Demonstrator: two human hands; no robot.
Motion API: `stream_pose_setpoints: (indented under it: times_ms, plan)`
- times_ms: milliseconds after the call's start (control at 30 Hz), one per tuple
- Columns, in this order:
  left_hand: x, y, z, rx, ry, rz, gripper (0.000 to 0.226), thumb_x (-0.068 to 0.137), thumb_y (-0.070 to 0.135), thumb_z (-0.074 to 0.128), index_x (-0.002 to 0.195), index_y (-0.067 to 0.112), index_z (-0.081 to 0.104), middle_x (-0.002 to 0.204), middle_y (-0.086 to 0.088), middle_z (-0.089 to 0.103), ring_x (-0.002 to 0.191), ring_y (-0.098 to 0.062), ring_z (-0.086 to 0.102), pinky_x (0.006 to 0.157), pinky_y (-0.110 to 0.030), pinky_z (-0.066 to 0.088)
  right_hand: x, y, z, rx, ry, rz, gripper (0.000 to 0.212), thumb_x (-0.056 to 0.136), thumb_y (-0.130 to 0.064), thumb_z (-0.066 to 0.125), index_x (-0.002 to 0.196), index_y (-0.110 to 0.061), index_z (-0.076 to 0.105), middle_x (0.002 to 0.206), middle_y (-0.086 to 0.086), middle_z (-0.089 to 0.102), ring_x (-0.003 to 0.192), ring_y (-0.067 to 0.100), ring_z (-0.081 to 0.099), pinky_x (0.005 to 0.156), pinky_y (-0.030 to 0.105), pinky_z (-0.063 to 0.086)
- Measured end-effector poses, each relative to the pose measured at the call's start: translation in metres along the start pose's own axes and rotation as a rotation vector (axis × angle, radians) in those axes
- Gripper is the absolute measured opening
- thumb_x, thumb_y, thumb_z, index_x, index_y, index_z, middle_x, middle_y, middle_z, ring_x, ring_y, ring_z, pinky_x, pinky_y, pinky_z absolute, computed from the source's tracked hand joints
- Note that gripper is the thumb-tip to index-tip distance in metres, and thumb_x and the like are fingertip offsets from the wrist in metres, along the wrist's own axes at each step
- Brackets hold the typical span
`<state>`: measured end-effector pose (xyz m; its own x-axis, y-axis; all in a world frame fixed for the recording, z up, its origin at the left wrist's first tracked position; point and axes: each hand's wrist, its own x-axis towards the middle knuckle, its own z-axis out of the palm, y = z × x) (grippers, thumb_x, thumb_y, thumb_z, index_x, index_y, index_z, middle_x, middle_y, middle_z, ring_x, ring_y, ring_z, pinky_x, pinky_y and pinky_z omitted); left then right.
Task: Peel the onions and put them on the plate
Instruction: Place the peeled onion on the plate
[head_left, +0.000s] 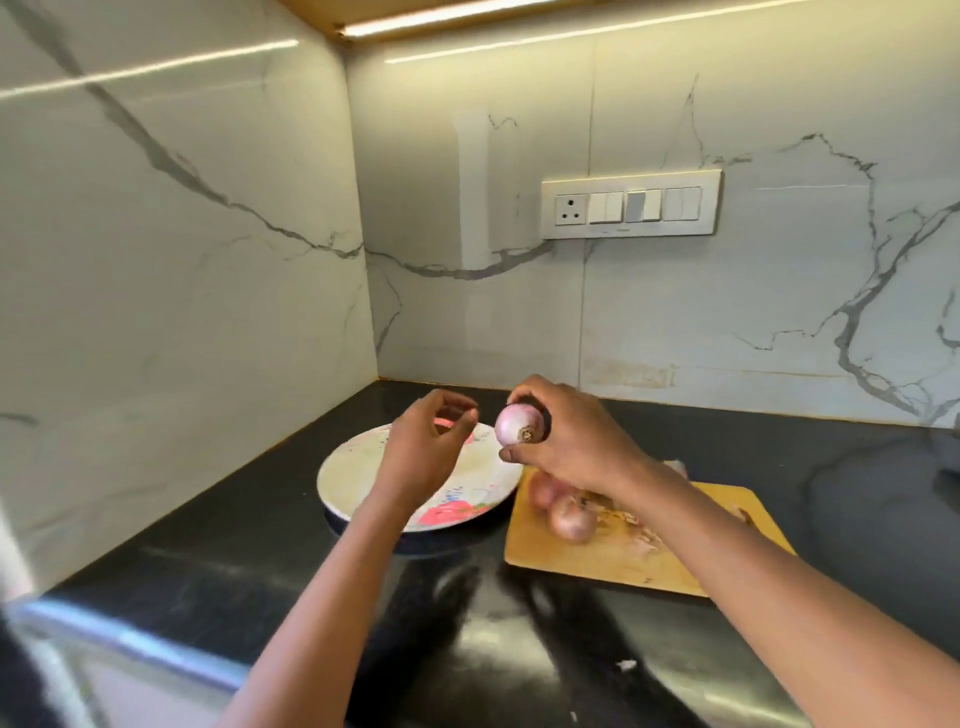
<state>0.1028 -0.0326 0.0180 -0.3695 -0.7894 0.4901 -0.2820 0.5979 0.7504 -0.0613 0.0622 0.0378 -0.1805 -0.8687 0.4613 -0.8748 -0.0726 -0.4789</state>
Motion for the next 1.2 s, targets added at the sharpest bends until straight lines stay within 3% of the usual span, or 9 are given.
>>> stream_pose_setpoints:
  times_ms: [100,300,500,667,767,1000,1100,1200]
  plan:
    - [-0.007,-0.021,-0.028,0.127,-0.011,-0.047,0.013,0.098,0.025,0.066,0.11,0.021,0.069,0.097,0.011,0.068,0.088,-0.004,0.064,0.068,-0.008,0.042,0.024,-0.016,0.036,-0.067,-0.11,0.03,0.055,0.073,-0.035,0.09,0.114,-0.031,0.053,0.113,0.001,0.063,0.096,0.02,0.061,0.08,0.036,0.053]
    - [-0.013,-0.042,-0.044,0.178,-0.051,-0.122,0.016,0.098,0.023,0.065,0.114,0.021,0.068,0.096,0.015,0.063,0.085,0.0,0.06,0.067,-0.009,0.039,0.033,-0.027,0.074,-0.194,-0.235,0.13,0.063,0.079,-0.029,0.085,0.132,-0.028,0.051,0.125,0.005,0.055,0.107,0.024,0.057,0.085,0.037,0.052]
    - [-0.011,-0.046,-0.039,0.154,-0.067,-0.113,0.011,0.099,0.025,0.064,0.11,0.026,0.066,0.094,0.018,0.062,0.083,0.004,0.058,0.066,-0.008,0.037,0.038,-0.032,0.067,-0.338,-0.294,0.116,0.05,0.09,-0.031,0.072,0.134,-0.029,0.049,0.128,0.004,0.06,0.105,0.024,0.06,0.076,0.034,0.047]
    - [-0.012,-0.042,-0.029,0.117,-0.096,-0.113,0.009,0.099,0.023,0.064,0.107,0.027,0.064,0.099,0.013,0.065,0.092,-0.006,0.062,0.077,-0.021,0.043,0.034,-0.031,0.06,-0.409,-0.302,0.106,0.051,0.095,-0.037,0.063,0.144,-0.032,0.047,0.136,0.002,0.061,0.115,0.026,0.061,0.085,0.037,0.05]
    - [-0.012,-0.036,-0.024,0.104,-0.113,-0.109,0.012,0.1,0.021,0.063,0.11,0.025,0.065,0.099,0.014,0.063,0.09,-0.002,0.059,0.074,-0.017,0.042,0.03,-0.028,0.054,-0.401,-0.296,0.104,0.046,0.099,-0.038,0.056,0.143,-0.033,0.048,0.138,0.004,0.059,0.118,0.027,0.06,0.09,0.04,0.051]
    - [-0.009,-0.031,-0.016,0.125,-0.11,-0.102,0.013,0.101,0.02,0.061,0.112,0.025,0.065,0.092,0.024,0.057,0.083,0.006,0.054,0.066,-0.009,0.036,0.025,-0.023,0.046,-0.402,-0.296,0.084,0.049,0.096,-0.03,0.059,0.144,-0.033,0.051,0.141,0.001,0.059,0.122,0.026,0.058,0.096,0.04,0.05]
    - [-0.007,-0.034,-0.015,0.13,-0.104,-0.12,0.013,0.101,0.021,0.062,0.112,0.026,0.065,0.093,0.02,0.059,0.084,0.003,0.055,0.067,-0.01,0.036,0.025,-0.022,0.046,-0.4,-0.265,0.065,0.042,0.098,-0.034,0.058,0.14,-0.031,0.055,0.139,0.002,0.06,0.121,0.025,0.059,0.096,0.041,0.051]
    - [-0.006,-0.037,-0.014,0.131,-0.1,-0.135,0.013,0.1,0.021,0.063,0.111,0.027,0.064,0.096,0.017,0.061,0.086,0.0,0.056,0.068,-0.012,0.037,0.027,-0.021,0.049,-0.359,-0.248,0.067,0.033,0.097,-0.031,0.063,0.129,-0.029,0.054,0.128,0.005,0.064,0.108,0.025,0.061,0.087,0.038,0.052]
